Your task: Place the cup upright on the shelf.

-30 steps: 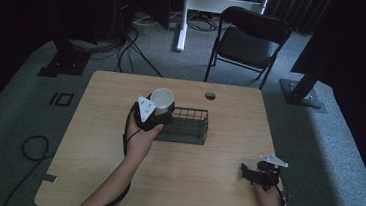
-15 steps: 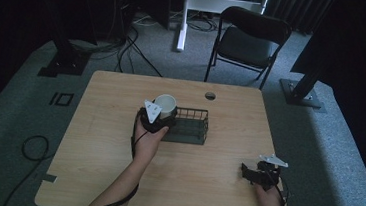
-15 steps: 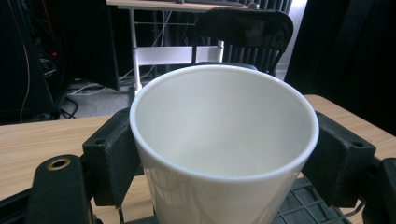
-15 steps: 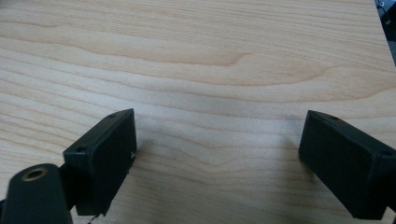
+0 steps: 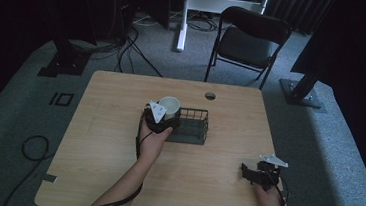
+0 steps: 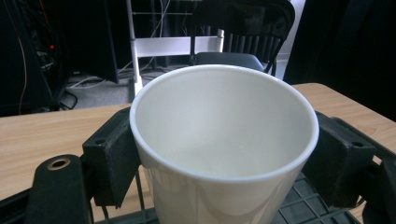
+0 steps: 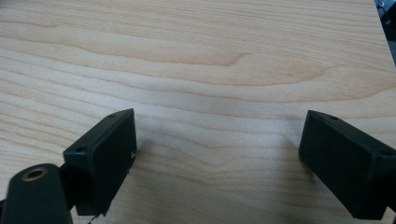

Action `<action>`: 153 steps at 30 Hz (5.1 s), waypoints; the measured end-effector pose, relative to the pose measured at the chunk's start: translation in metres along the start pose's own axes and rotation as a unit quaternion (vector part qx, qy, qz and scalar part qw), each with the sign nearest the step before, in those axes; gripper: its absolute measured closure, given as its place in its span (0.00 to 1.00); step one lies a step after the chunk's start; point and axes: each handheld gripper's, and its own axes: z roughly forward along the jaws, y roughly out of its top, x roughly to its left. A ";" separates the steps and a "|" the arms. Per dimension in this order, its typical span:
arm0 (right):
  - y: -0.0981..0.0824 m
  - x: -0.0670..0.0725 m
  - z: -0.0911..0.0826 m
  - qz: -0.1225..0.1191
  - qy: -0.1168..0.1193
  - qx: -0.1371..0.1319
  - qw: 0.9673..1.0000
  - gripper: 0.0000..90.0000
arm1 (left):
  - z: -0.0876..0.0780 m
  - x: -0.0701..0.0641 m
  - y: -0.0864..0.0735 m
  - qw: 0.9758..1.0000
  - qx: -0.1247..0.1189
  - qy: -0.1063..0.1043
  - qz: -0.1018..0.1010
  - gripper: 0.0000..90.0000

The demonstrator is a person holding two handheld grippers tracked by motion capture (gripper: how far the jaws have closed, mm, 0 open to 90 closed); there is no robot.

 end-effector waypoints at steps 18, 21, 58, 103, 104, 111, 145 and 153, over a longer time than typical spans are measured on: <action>0.000 0.000 0.000 0.000 0.000 0.000 1.000 0.12 | 0.001 -0.003 -0.004 0.999 0.012 -0.011 0.033 0.14; 0.000 0.000 0.000 0.000 0.000 0.000 1.000 0.12 | -0.002 -0.003 -0.003 0.999 0.015 -0.019 0.038 0.11; 0.000 0.000 0.000 0.000 0.000 0.000 1.000 0.12 | -0.069 0.030 -0.017 0.998 0.014 -0.046 0.029 0.10; 0.000 0.000 0.000 -0.001 0.000 0.000 1.000 0.12 | -0.127 0.119 -0.093 0.990 0.105 0.075 -0.053 0.11; 0.000 0.000 0.000 -0.001 0.000 0.000 1.000 0.12 | -0.128 0.121 -0.095 0.989 0.114 0.076 -0.052 0.11; 0.000 0.000 0.000 -0.001 0.000 0.000 1.000 0.12 | -0.136 0.131 -0.105 0.985 0.138 0.086 -0.052 0.11; 0.000 0.000 0.000 -0.002 0.000 0.000 1.000 0.12 | -0.142 0.141 -0.112 0.961 0.254 0.107 -0.041 0.14; 0.000 0.000 0.000 -0.002 0.000 0.000 1.000 0.12 | -0.141 0.140 -0.112 0.960 0.254 0.112 -0.044 0.14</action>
